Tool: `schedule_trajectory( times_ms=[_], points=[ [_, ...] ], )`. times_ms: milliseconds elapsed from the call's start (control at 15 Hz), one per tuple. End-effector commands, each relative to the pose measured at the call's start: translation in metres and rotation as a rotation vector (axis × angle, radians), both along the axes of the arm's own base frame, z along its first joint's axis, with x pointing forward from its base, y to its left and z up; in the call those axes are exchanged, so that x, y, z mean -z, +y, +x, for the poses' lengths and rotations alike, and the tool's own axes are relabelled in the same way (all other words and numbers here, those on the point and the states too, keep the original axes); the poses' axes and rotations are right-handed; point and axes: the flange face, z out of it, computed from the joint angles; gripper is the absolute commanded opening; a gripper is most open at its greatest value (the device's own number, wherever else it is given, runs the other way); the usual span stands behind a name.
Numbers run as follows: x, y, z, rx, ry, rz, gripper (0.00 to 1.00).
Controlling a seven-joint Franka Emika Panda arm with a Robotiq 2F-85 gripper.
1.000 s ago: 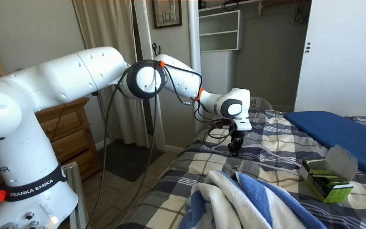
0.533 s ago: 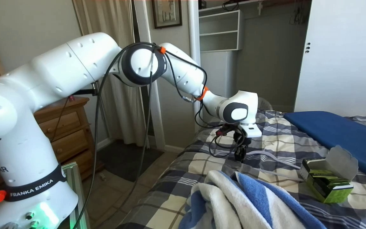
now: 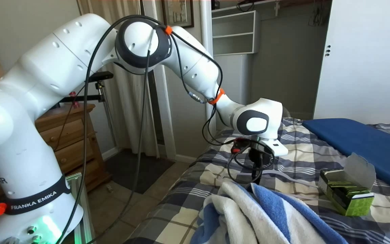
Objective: Move the white hanger to the right side of the bed.
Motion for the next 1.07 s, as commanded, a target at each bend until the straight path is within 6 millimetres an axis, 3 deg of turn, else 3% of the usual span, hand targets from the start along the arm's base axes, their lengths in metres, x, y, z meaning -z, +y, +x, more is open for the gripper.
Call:
schedule_trajectory(
  times_ms=[0, 400, 667, 1000],
  points=[
    [-0.02, -0.001, -0.02, -0.099, -0.049, 0.011, 0.58],
    [-0.07, 0.027, -0.037, -0.26, -0.085, 0.121, 1.0],
    [-0.123, 0.037, -0.06, -0.213, -0.121, 0.074, 1.0],
    [-0.195, 0.045, -0.105, -0.274, -0.232, 0.058, 1.0]
  ],
)
